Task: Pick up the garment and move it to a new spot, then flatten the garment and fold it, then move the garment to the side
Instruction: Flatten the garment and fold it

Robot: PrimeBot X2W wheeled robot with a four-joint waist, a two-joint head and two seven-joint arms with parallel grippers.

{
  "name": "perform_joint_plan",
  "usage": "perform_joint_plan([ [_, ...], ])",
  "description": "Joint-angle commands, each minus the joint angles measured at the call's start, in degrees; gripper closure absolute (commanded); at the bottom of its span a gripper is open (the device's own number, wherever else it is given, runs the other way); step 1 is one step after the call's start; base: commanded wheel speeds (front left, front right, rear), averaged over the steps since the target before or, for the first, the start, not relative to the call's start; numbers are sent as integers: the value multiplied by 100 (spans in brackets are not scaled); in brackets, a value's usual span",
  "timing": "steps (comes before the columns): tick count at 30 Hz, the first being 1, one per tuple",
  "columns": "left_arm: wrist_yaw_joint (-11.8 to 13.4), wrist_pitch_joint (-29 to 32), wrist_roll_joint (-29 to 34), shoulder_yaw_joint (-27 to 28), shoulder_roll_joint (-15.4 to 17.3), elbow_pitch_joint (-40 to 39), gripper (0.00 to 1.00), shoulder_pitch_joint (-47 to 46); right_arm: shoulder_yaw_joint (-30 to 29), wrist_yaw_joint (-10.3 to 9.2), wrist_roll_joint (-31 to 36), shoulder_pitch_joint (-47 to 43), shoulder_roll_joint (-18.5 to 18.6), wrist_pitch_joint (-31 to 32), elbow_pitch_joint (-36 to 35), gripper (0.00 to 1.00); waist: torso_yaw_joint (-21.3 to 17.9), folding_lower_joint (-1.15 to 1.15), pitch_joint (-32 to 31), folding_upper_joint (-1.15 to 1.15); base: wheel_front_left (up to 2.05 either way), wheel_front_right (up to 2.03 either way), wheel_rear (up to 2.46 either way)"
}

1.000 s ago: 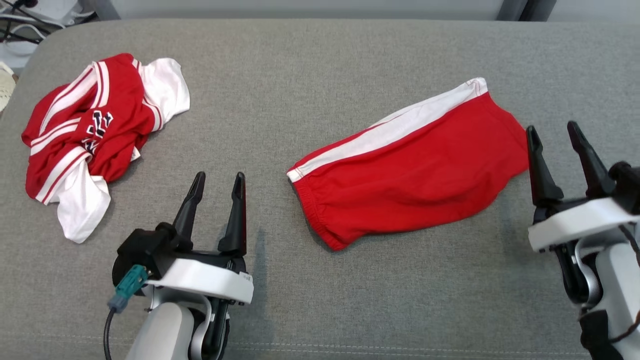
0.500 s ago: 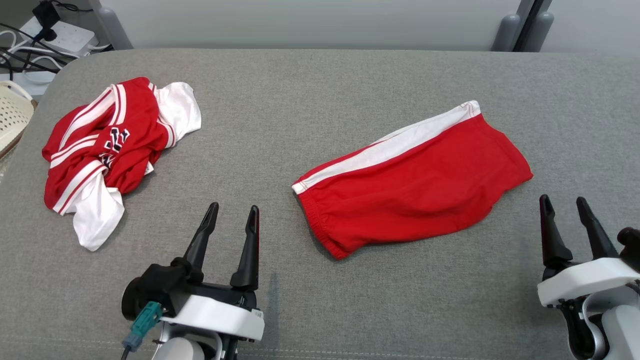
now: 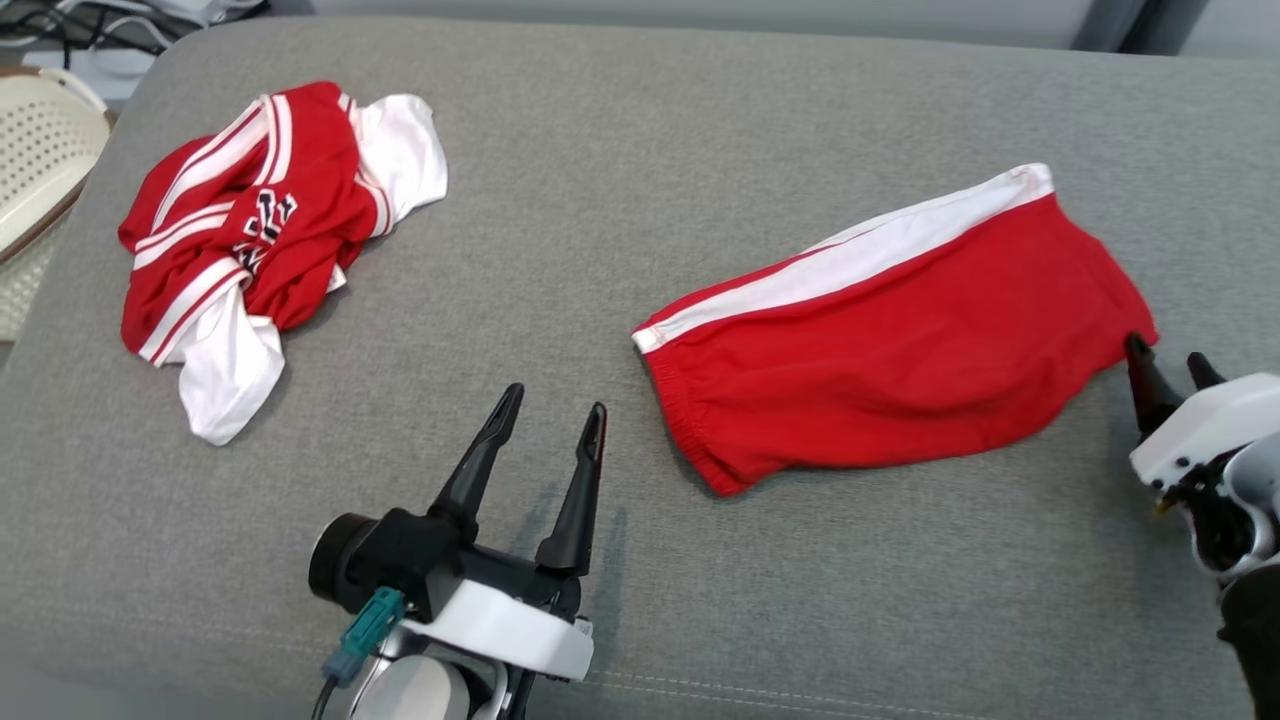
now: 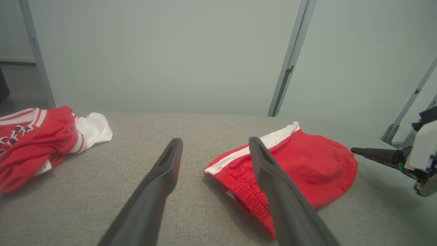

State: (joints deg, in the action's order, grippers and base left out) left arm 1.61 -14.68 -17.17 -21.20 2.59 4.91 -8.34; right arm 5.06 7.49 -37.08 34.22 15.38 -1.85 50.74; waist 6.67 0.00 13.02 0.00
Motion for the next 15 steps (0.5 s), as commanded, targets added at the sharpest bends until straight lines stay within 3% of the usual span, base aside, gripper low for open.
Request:
perform_joint_plan([
  [1,-10,-31,96,114,29,-81,0,-291,152,0,-41,253,119,124,117,0,186,0,182,0,0,0,0],
  [10,-28,-31,112,-3,29,-19,0,-524,451,0,-280,997,270,557,908,0,430,0,465,0,0,0,0],
  [11,-32,-31,113,-11,29,-13,0,-532,495,0,-305,1052,261,579,952,6,438,0,483,0,0,0,0],
  [12,-35,-31,112,-17,29,-7,0,-539,542,0,-338,1096,245,609,989,38,442,0,495,0,0,0,0],
  [14,-38,-31,113,-26,29,3,0,-554,622,0,-413,1169,219,653,1056,71,444,0,518,0,0,0,0],
  [15,-37,-31,110,-34,29,7,0,-566,661,0,-441,1202,219,653,1085,100,447,0,527,0,0,0,0],
])
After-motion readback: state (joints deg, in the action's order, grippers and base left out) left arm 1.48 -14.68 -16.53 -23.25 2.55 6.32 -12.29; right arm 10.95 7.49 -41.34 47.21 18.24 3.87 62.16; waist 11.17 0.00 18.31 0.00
